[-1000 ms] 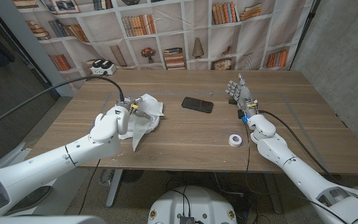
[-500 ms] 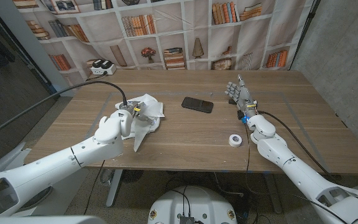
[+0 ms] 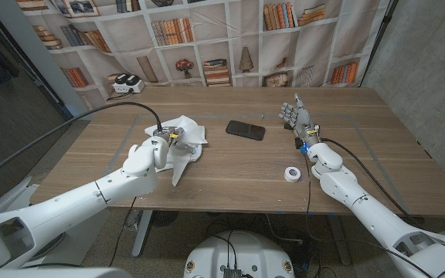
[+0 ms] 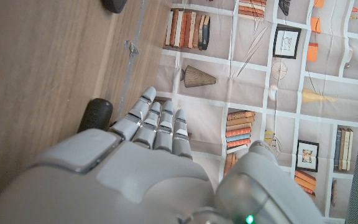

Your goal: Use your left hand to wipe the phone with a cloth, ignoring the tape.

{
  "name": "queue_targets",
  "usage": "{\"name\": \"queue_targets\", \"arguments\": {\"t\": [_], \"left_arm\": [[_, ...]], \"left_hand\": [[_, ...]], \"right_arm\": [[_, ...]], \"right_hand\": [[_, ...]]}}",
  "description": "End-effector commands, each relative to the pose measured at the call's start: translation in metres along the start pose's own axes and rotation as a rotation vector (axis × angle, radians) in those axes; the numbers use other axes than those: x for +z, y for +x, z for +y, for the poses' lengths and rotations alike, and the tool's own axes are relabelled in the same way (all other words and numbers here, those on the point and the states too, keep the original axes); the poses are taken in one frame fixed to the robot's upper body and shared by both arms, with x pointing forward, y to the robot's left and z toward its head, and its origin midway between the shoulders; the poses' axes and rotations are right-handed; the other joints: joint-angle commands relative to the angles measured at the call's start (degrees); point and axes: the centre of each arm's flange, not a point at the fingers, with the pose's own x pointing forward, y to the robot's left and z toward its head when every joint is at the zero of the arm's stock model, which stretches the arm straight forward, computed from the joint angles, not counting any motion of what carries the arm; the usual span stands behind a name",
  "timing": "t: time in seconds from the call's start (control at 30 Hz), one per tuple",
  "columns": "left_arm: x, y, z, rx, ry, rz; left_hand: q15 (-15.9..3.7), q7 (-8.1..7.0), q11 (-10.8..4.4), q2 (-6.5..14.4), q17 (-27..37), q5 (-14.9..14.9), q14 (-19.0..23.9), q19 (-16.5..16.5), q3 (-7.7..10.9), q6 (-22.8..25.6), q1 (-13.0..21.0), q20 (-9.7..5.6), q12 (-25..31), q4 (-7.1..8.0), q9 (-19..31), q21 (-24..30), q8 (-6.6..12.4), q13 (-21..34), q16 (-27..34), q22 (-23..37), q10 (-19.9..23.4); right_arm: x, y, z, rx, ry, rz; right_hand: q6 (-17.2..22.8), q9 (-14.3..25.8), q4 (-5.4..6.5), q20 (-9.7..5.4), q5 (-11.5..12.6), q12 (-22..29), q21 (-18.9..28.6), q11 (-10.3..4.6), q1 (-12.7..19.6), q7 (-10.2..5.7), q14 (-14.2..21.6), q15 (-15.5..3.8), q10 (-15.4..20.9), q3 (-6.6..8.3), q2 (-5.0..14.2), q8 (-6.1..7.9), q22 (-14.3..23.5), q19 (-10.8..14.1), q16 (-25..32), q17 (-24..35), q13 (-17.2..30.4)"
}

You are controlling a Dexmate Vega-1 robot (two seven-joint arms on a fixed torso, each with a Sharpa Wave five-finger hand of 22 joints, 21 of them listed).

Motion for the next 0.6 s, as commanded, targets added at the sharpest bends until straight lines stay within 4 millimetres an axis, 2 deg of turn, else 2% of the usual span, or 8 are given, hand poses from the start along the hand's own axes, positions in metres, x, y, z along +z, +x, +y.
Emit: {"name": "queue_targets", "arguments": {"t": [0.03, 0.1, 0.33, 0.4, 0.47, 0.53, 0.6], "left_arm": [[0.0035, 0.0044, -0.0058, -0.020, -0.014, -0.015], [0.0035, 0.0049, -0.0065, -0.020, -0.022, -0.017], [0.0032, 0.0077, -0.0116, -0.025, -0.077, -0.030], [0.0031, 0.0083, -0.0129, -0.024, -0.092, -0.035], [0.0031, 0.0088, -0.0135, -0.025, -0.098, -0.038], [0.0036, 0.0105, -0.0150, -0.030, -0.108, -0.041], [0.0046, 0.0120, -0.0157, -0.034, -0.116, -0.046]], "left_hand": [[-2.08, 0.02, -0.76, 1.7, 0.3, 0.5, 4.3, 6.4, 0.66, 3.2, 4.5, 0.28, 1.0, -1.31, 0.3, 1.9, 0.88, 0.3, 1.1, 0.1, 4.5], [-2.40, -0.20, -2.13, 2.5, 0.3, 0.3, 6.4, 9.1, 0.80, 5.2, 6.1, 0.29, 1.1, -1.52, 0.3, 2.5, 1.31, 0.4, 1.3, 0.0, 6.0], [-3.63, -0.58, -3.13, 4.7, 0.4, -0.1, 10.9, 15.6, 1.81, 9.1, 10.6, -0.48, 1.6, -2.24, 0.5, 4.0, 2.08, 0.5, 1.8, -0.2, 10.3], [-3.58, -0.16, -2.92, 5.2, 0.4, -0.5, 12.5, 17.4, 2.02, 10.8, 11.9, -0.54, 1.8, -2.31, 0.5, 4.3, 2.49, 0.5, 2.0, -0.3, 11.8], [-3.94, -0.05, -2.95, 5.8, 0.4, -0.8, 13.6, 19.0, 2.33, 11.6, 13.1, -1.41, 1.8, -2.37, 0.6, 4.6, 2.55, 0.5, 2.0, -0.3, 12.9], [-4.13, -0.10, -1.36, 6.4, 0.5, -1.3, 14.7, 20.5, 2.71, 13.1, 14.6, -1.35, 1.8, -2.51, 0.7, 4.8, 2.88, 0.6, 2.0, -0.3, 14.0], [-4.33, -0.08, -0.93, 6.8, 0.5, -1.5, 15.9, 21.3, 2.95, 13.9, 15.4, -1.49, 1.8, -2.52, 0.7, 4.9, 3.03, 0.6, 2.2, -0.4, 14.6]], "right_arm": [[0.0009, 0.0003, 0.0023, 0.010, 0.002, -0.001], [0.0010, 0.0004, 0.0026, 0.009, 0.002, -0.002], [0.0009, -0.0013, 0.0021, 0.002, 0.005, -0.004], [0.0004, -0.0019, 0.0018, 0.001, 0.006, -0.003], [0.0003, -0.0021, 0.0017, 0.001, 0.005, -0.001], [0.0001, -0.0023, 0.0019, -0.001, 0.005, 0.000], [0.0001, -0.0023, 0.0020, -0.001, 0.005, 0.000]], "right_hand": [[0.5, 0.1, -0.13, -0.19, -0.3, 0.2, -0.2, -0.14, 0.5, -0.22, 0.4, 0.07, 0.5, 0.07, 0.11, 0.06, 0.2, 0.5, 0.0, 0.3, 0.1], [0.5, 0.1, -0.14, -0.19, -0.3, 0.2, -0.2, -0.13, 0.5, -0.21, 0.4, 0.10, 0.5, 0.07, 0.11, 0.05, 0.2, 0.5, 0.0, 0.3, 0.1], [0.5, 0.1, -0.16, -0.23, -0.3, 0.2, -0.3, -0.18, 0.5, -0.25, 0.4, 0.10, 0.5, 0.05, 0.14, 0.02, 0.2, 0.6, -0.1, 0.3, 0.1], [0.5, 0.1, -0.17, -0.20, -0.3, 0.1, -0.3, -0.18, 0.5, -0.25, 0.4, 0.08, 0.5, 0.05, 0.14, 0.01, 0.2, 0.6, -0.1, 0.3, 0.1], [0.5, 0.1, -0.18, -0.21, -0.3, 0.1, -0.4, -0.16, 0.5, -0.26, 0.4, 0.01, 0.5, 0.04, 0.15, 0.01, 0.2, 0.6, -0.1, 0.3, 0.2], [0.5, 0.1, -0.19, -0.23, -0.3, 0.1, -0.4, -0.16, 0.5, -0.26, 0.4, 0.02, 0.5, 0.04, 0.16, 0.00, 0.2, 0.6, -0.1, 0.3, 0.2], [0.5, 0.1, -0.20, -0.22, -0.3, 0.1, -0.4, -0.13, 0.5, -0.27, 0.5, -0.07, 0.5, 0.04, 0.17, -0.01, 0.2, 0.6, -0.1, 0.3, 0.2]]}}
